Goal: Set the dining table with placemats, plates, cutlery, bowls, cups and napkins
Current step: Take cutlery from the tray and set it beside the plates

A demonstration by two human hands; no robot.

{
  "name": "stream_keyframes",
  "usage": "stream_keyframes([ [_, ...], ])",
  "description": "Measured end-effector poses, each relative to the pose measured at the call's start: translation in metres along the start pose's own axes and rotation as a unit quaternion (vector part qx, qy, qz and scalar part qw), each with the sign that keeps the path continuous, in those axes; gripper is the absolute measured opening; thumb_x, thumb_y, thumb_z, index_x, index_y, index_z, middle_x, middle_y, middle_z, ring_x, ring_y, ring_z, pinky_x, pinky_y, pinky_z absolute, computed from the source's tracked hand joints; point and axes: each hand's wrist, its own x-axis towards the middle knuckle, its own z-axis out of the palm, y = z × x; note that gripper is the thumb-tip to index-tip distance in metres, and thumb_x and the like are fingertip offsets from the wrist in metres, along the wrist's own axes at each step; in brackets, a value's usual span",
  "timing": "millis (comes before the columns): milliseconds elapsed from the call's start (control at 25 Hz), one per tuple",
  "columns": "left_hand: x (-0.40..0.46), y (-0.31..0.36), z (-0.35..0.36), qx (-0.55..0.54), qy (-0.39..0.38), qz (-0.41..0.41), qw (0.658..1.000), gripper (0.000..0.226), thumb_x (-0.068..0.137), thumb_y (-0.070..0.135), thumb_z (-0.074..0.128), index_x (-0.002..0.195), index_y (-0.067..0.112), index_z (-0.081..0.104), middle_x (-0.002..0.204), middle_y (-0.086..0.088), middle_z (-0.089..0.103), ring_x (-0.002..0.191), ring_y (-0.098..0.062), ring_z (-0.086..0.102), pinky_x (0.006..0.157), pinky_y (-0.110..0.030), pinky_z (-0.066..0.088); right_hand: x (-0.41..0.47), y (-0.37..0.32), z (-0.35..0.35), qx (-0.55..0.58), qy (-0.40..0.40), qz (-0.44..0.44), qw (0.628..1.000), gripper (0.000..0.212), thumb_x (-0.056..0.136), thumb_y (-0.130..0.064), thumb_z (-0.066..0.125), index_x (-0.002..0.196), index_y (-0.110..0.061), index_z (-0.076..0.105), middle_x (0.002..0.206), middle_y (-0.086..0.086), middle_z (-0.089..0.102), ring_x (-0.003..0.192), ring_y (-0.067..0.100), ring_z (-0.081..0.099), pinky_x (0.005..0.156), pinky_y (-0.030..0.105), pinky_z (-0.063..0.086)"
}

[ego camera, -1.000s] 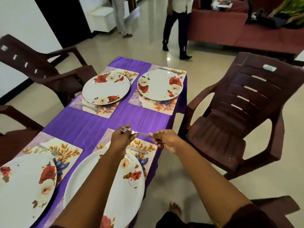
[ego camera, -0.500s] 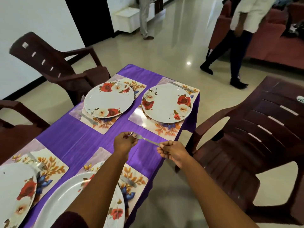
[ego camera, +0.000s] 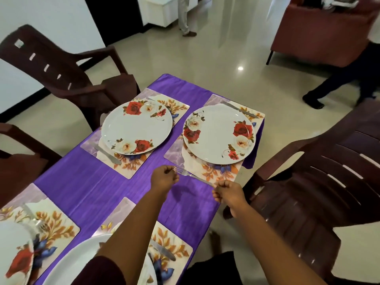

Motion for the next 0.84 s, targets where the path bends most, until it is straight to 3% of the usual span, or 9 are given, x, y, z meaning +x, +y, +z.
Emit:
stream_keyframes([
  [160,0.027,0.005,0.010,0.019,-0.009,-0.027,0.999,0.014,0.096,0.004,0.056,0.105,0.010,0.064,0.084,-0.010,0.066,0.074,-0.019,0.063,0.079,-0.035,0.059,0.034,-0.009,0.008,-0.016,-0.001,0.022,1.000,0.007,0.093,-0.001,0.059,0.090,-0.007,0.062,0.080,0.013,0.069,0.063,0.017,0.062,0.059,0.026,0.055],
  [280,0.042,0.009,0.018,0.048,-0.010,-0.044,0.998,0.018,0.095,0.003,0.055,0.101,0.015,0.066,0.086,-0.007,0.068,0.078,-0.020,0.065,0.083,-0.039,0.059,0.050,-0.010,0.011,-0.037,0.019,0.015,0.999,0.005,0.092,-0.005,0.061,0.093,-0.009,0.064,0.087,0.011,0.070,0.066,0.018,0.065,0.064,0.031,0.059],
  [480,0.059,0.014,0.037,0.093,0.008,-0.012,0.996,0.015,0.091,0.004,0.060,0.100,0.013,0.068,0.081,-0.002,0.068,0.077,-0.024,0.067,0.080,-0.041,0.059,0.055,-0.015,0.007,-0.080,0.023,-0.021,0.996,0.011,0.093,-0.011,0.062,0.085,-0.016,0.060,0.082,0.010,0.070,0.071,0.022,0.069,0.068,0.033,0.060],
  [640,0.064,0.015,0.052,0.197,0.015,0.021,0.980,0.016,0.089,0.010,0.066,0.105,0.013,0.065,0.090,0.000,0.067,0.088,-0.023,0.065,0.080,-0.038,0.056,0.052,-0.014,0.006,-0.121,0.022,-0.065,0.990,0.016,0.093,-0.014,0.062,0.082,-0.024,0.055,0.080,0.003,0.068,0.070,0.018,0.070,0.070,0.034,0.061],
  [840,0.069,0.015,0.058,0.220,0.021,0.024,0.975,0.022,0.086,0.012,0.071,0.106,0.013,0.062,0.093,-0.001,0.066,0.087,-0.018,0.061,0.076,-0.032,0.052,0.058,-0.012,0.005,-0.146,0.009,-0.091,0.985,0.004,0.092,-0.015,0.062,0.093,-0.015,0.058,0.082,0.003,0.069,0.066,0.014,0.070,0.064,0.030,0.061],
])
